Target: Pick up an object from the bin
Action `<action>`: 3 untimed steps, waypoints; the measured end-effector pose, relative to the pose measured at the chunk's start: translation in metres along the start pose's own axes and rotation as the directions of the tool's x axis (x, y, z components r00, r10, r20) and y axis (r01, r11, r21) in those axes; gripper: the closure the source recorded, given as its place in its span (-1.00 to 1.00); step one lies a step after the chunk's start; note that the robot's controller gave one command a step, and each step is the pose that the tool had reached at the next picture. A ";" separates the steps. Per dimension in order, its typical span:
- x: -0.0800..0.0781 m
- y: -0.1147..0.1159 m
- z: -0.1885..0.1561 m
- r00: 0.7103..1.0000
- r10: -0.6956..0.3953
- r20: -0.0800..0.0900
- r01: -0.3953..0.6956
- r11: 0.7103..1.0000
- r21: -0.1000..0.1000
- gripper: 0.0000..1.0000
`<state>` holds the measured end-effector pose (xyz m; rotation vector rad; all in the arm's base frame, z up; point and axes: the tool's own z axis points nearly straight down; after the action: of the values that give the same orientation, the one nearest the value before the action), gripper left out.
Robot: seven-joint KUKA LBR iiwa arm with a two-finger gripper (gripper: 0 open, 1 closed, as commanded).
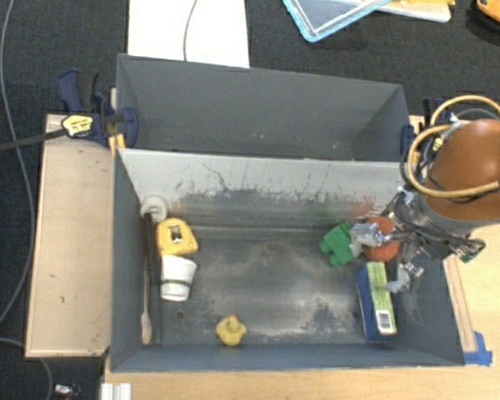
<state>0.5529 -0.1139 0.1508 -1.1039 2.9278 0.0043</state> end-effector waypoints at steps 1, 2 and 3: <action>0.028 -0.013 0.006 0.981 0.195 -0.002 -0.195 0.981 -0.001 -1.00; 0.015 -0.011 0.006 0.995 -0.099 0.004 0.099 0.995 0.005 -1.00; 0.020 -0.002 0.011 0.991 -0.137 0.002 0.137 0.991 0.002 -1.00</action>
Offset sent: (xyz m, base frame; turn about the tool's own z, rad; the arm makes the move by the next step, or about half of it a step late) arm -0.0007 -0.0105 -0.0074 -0.1693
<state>0.5397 -0.1288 0.1396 -1.3005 2.8428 0.0008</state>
